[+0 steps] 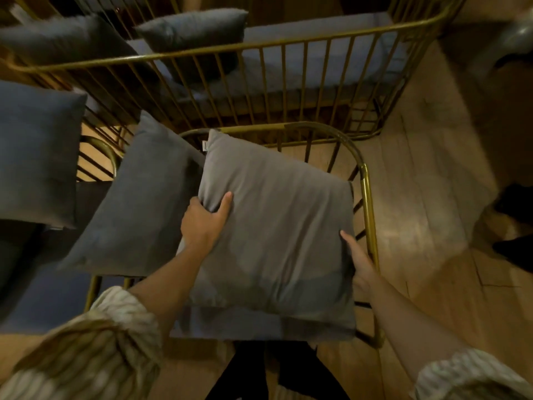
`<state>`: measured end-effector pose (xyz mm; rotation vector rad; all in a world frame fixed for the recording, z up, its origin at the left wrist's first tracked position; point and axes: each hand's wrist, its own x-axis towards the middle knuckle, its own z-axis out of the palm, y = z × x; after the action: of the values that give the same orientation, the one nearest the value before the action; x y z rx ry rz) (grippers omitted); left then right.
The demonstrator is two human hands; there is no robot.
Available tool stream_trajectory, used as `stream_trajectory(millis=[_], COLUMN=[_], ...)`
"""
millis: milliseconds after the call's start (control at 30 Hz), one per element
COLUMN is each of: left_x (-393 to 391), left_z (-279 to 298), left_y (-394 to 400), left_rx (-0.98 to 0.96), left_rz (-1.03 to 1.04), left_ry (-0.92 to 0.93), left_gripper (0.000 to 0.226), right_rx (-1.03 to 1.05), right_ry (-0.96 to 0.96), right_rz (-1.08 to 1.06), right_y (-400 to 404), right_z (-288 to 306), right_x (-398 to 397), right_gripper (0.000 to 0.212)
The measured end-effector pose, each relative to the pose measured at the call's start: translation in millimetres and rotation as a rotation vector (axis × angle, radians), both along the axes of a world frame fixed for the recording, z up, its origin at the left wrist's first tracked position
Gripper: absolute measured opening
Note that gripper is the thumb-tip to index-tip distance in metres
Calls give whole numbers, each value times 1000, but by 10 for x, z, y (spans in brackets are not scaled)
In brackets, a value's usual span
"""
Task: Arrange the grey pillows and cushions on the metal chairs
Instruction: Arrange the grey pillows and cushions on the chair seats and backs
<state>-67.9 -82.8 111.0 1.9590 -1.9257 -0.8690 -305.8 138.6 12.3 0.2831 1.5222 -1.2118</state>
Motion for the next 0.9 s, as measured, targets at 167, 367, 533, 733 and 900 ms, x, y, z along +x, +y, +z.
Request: stream_trajectory(millis=[167, 367, 533, 733, 900], left_x=[40, 533, 1301, 2450, 3610], left_z=[444, 934, 1294, 1444, 1323], left_y=[8, -177, -397, -610, -836], left_rx=[-83, -163, -238, -307, -323], left_rz=[101, 280, 438, 699, 872], left_ry=[90, 191, 279, 412, 533], left_gripper=[93, 100, 101, 93, 97], right_rx=[-91, -249, -381, -522, -580], right_ry=[78, 174, 250, 416, 542], right_rz=[102, 224, 299, 499, 682], right_y=[-288, -868, -1587, -2336, -3110], right_z=[632, 1087, 1162, 1990, 2283], right_x=[-160, 32, 369, 1467, 2532], right_gripper=[56, 52, 110, 97, 76])
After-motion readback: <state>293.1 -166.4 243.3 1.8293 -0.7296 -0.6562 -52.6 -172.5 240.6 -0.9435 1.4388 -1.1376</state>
